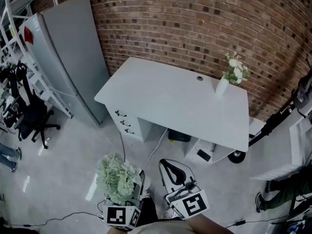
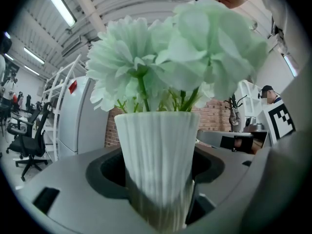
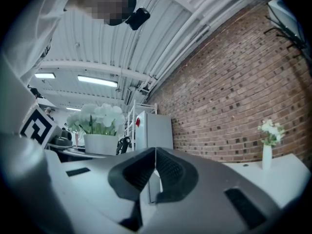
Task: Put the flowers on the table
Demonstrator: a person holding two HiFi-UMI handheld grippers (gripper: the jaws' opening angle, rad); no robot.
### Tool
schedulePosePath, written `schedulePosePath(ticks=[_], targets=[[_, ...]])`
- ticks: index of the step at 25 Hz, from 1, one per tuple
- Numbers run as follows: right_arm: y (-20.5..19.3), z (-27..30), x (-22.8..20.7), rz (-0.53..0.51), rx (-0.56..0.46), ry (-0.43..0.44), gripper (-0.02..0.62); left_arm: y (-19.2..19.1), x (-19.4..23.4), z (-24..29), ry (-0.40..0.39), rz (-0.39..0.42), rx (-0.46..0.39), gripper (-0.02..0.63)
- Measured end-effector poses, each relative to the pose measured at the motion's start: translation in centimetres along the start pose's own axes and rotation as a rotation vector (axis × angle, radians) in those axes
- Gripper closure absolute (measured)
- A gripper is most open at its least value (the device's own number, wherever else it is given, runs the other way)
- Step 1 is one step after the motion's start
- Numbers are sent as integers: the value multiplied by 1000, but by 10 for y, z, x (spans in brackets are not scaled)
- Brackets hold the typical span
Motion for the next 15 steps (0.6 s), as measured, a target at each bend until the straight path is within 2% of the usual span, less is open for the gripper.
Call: schedulePosePath(ticks=[8, 15], targets=[[9, 53, -12, -5, 5, -17, 578, 10, 38, 39, -14, -12, 4, 255], [7, 113, -7, -20, 39, 15, 578, 12, 82, 69, -11, -45, 7, 255]])
Point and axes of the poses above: the fingertips, and each gripper's own axes: z forward along the fingers, x to its left, y out of its top, the point moved 6 cm from there along -z, backward along the fingers, and after that the axes turned 10 degrees about x, right-handed, at the moved point
